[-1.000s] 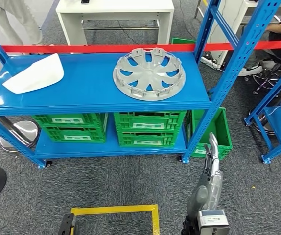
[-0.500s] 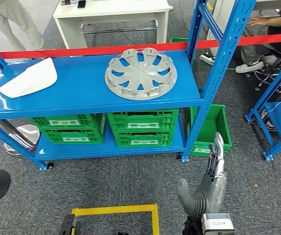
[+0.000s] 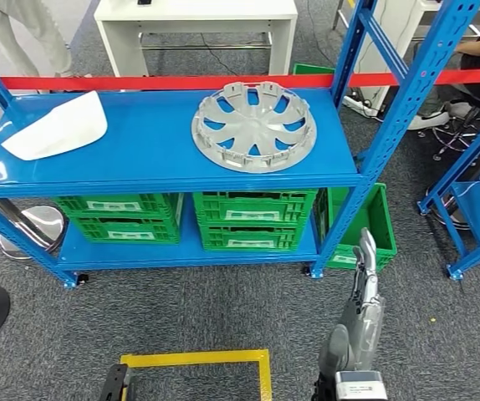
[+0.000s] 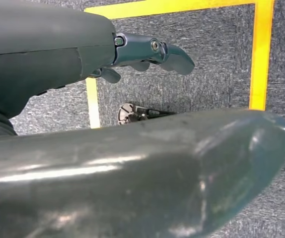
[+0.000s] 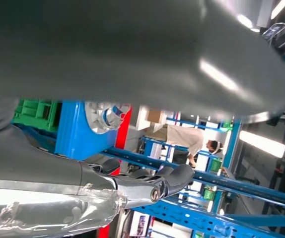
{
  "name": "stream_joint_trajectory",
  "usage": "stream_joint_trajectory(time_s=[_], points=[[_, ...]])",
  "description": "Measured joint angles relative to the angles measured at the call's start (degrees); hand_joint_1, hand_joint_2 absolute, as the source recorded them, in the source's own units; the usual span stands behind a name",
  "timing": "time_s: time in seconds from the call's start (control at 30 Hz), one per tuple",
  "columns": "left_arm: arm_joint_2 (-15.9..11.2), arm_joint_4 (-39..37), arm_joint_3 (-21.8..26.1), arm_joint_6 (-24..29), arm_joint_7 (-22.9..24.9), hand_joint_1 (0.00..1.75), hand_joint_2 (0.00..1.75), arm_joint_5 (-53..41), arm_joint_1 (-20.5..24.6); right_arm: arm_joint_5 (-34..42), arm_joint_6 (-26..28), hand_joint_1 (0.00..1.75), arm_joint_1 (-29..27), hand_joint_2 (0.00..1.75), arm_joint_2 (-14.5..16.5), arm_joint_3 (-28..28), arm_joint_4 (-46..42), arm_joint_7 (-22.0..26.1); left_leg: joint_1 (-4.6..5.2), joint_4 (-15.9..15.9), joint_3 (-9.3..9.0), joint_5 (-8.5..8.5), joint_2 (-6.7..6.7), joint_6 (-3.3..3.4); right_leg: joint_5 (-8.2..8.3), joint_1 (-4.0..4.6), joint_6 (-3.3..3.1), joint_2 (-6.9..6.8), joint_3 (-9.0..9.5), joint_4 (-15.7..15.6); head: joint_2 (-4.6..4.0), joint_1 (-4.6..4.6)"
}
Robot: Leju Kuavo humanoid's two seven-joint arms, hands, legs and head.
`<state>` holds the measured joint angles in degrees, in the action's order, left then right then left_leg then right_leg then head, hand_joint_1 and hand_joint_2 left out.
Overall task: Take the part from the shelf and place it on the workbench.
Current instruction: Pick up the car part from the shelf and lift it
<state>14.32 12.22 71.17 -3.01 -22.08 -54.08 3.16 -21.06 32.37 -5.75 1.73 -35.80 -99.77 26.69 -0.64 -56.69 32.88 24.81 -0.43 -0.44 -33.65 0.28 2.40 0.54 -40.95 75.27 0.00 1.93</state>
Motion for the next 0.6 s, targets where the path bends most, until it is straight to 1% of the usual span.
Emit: stream_joint_trajectory(time_s=[0.03,0.07,0.1,0.13,0.17,0.2,0.27,0.3,0.33,0.37,0.4,0.47,0.5,0.53,0.57,0.6], points=[[0.0,0.0,0.0,0.0,0.0,0.0,0.0,0.1,0.0,-0.2,0.1,0.0,0.0,0.0,0.0,0.0,0.1,-0.1,0.01,0.0,-0.12,0.07,0.0,0.01,0.83,-0.01,-0.03,0.0,-0.04,-0.2,0.0,0.01],[0.0,0.0,0.0,-0.1,0.0,0.0,0.0,0.1,0.0,-0.3,0.2,0.0,0.0,0.0,0.0,0.0,0.1,-0.1,0.0,0.0,-0.31,0.17,-0.03,-0.03,2.67,-0.02,-0.11,-0.01,1.06,-2.7,0.0,0.0],[0.0,0.0,0.0,-0.1,0.0,0.0,0.0,0.2,0.0,-0.5,0.3,0.0,0.0,0.0,0.0,0.0,0.2,-0.1,-0.02,0.0,-0.57,0.31,-0.07,-0.14,5.05,-0.05,-0.22,-0.04,3.05,-6.9,0.0,-0.01],[0.0,0.0,0.0,-0.1,0.0,0.0,0.0,0.2,0.0,-0.5,0.3,0.0,0.1,0.0,0.0,0.0,0.2,-0.1,0.05,0.0,-0.77,0.45,-0.11,-0.33,6.71,-0.03,-0.35,-0.06,5.08,-10.9,0.0,-0.02],[0.0,0.0,0.0,-0.2,0.0,0.0,0.0,0.2,0.0,-0.6,0.4,0.0,0.1,0.0,0.0,0.0,0.2,-0.1,0.12,-0.1,-0.86,0.55,-0.14,-0.56,7.84,0.01,-0.56,-0.04,6.59,-14.0,0.01,-0.02],[0.0,0.0,0.0,-0.2,0.0,0.0,0.0,0.3,0.0,-0.6,0.4,0.0,0.1,0.0,0.0,0.0,0.2,-0.1,0.17,-0.1,-0.88,0.58,-0.16,-0.82,8.27,0.08,-0.8,0.01,7.41,-15.8,0.01,0.03],[0.0,0.0,0.0,-0.2,0.0,0.0,0.0,0.3,0.1,-0.6,0.5,0.0,0.1,0.0,0.0,0.0,0.3,-0.1,0.16,0.1,-0.82,0.43,-0.16,-1.42,8.19,0.27,-1.46,0.17,7.37,-16.1,0.01,0.13],[0.1,0.0,0.0,-0.2,0.1,0.0,0.0,0.3,0.1,-0.6,0.6,0.0,0.1,0.0,0.0,0.0,0.3,-0.1,0.1,0.1,-0.83,0.5,-0.15,-1.75,8.29,0.21,-1.81,0.19,7.38,-16.3,0.0,0.17],[0.1,0.0,0.0,-0.2,0.1,0.0,0.0,0.3,0.1,-0.6,0.6,0.0,0.1,0.0,0.0,0.0,0.3,-0.1,0.08,-0.3,-0.62,0.98,-0.12,-2.06,8.39,0.11,-2.17,0.17,7.44,-16.4,0.0,0.2],[0.1,0.0,0.0,-0.2,0.1,0.0,0.0,0.3,0.1,-0.7,0.6,0.0,0.1,0.0,0.0,0.0,0.3,-0.1,0.09,-1.8,0.03,2.03,-0.1,-2.32,8.49,-0.01,-2.46,0.12,7.52,-16.6,0.0,0.29],[0.1,0.0,0.0,-0.2,0.1,0.0,0.0,0.3,0.1,-0.7,0.6,0.0,0.2,0.0,0.0,0.0,0.3,-0.1,0.08,-4.6,1.31,3.68,-0.07,-2.56,8.54,-0.13,-2.71,0.07,7.61,-16.8,0.0,0.39],[0.1,0.0,0.0,-0.2,0.1,0.0,0.0,0.3,0.0,-0.7,0.6,0.0,0.2,0.0,0.0,0.0,0.3,-0.1,0.09,-12.5,5.1,7.23,-0.04,-2.85,8.49,-0.12,-2.93,-0.01,7.6,-16.8,0.0,0.61],[0.1,0.0,0.0,-0.2,0.1,0.0,0.0,0.3,0.0,-0.7,0.6,0.0,0.2,0.0,0.0,0.0,0.4,-0.1,0.08,-15.4,6.61,8.04,-0.04,-2.92,8.47,-0.11,-2.97,0.0,7.61,-16.8,0.0,0.65],[0.1,0.0,0.0,-0.2,0.1,0.0,0.0,0.3,-0.1,-0.7,0.6,0.0,0.2,0.0,0.0,0.0,0.4,-0.1,0.09,-16.4,7.21,7.69,-0.04,-2.93,8.47,-0.11,-2.99,0.03,7.65,-16.8,0.0,0.7],[0.0,0.0,0.0,-0.2,0.1,0.0,0.0,0.3,-0.1,-0.7,0.6,0.0,0.1,0.0,0.0,0.0,0.5,-0.1,0.08,-15.1,6.69,6.25,-0.03,-2.88,8.45,-0.11,-2.96,0.07,7.73,-16.8,0.0,0.74],[0.0,0.0,0.0,-0.2,0.1,0.0,0.0,0.3,-0.1,-0.7,0.6,0.0,0.1,0.0,0.0,0.0,0.5,-0.1,0.07,-12.0,5.22,4.16,-0.02,-2.8,8.42,-0.13,-2.91,0.11,7.85,-16.8,0.0,0.75]])
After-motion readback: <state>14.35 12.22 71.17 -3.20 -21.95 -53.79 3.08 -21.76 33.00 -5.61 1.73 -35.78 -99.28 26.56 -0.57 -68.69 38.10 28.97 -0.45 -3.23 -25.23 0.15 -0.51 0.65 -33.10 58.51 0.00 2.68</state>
